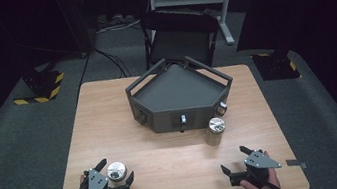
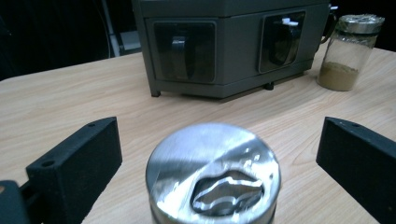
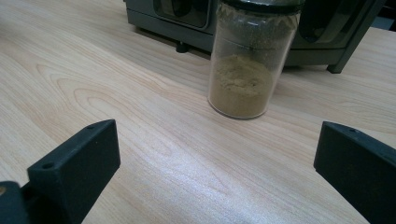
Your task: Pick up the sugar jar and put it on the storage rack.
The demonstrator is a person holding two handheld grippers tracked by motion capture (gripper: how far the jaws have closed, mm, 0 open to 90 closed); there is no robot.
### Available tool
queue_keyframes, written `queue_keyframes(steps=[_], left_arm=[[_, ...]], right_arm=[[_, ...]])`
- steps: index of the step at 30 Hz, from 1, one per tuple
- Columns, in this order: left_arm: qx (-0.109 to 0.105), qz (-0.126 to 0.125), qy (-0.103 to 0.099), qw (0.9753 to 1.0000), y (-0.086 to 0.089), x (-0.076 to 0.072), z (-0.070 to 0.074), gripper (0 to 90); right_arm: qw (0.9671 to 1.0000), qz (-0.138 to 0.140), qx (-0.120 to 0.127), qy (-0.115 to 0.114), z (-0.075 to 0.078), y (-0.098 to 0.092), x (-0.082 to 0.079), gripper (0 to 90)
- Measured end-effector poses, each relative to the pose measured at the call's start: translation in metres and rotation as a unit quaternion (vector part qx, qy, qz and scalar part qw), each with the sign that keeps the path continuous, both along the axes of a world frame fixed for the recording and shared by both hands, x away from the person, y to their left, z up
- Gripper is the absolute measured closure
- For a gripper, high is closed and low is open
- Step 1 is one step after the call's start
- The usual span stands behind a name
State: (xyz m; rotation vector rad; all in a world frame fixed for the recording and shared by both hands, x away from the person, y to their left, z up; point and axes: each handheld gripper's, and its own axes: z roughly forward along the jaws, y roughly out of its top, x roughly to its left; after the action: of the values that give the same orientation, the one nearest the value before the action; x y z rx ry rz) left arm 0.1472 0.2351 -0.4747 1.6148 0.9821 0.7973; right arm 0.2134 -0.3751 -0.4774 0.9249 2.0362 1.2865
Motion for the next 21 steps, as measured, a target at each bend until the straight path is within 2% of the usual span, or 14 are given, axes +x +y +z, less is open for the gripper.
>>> queue_keyframes(steps=[8, 12, 16, 21], left_arm=[[-0.005, 0.004, 0.001, 1.0, 0.003, -0.007, -0.01, 5.6], [-0.011, 0.001, 0.001, 0.9999, 0.006, -0.007, -0.012, 13.0], [-0.025, -0.007, 0.002, 0.9997, 0.01, -0.007, -0.016, 20.2], [-0.026, -0.008, -0.004, 0.9996, 0.011, -0.007, -0.018, 25.6]], right_arm=[[1.0, 0.001, -0.001, 0.0, 0.0, 0.0, 0.0, 0.3], [1.0, 0.001, -0.001, -0.001, 0.0, 0.0, 0.0, 0.4], [1.0, 0.001, -0.001, -0.001, 0.0, 0.0, -0.001, 0.4], [1.0, 0.0, -0.002, -0.003, 0.0, 0.001, -0.001, 0.4]])
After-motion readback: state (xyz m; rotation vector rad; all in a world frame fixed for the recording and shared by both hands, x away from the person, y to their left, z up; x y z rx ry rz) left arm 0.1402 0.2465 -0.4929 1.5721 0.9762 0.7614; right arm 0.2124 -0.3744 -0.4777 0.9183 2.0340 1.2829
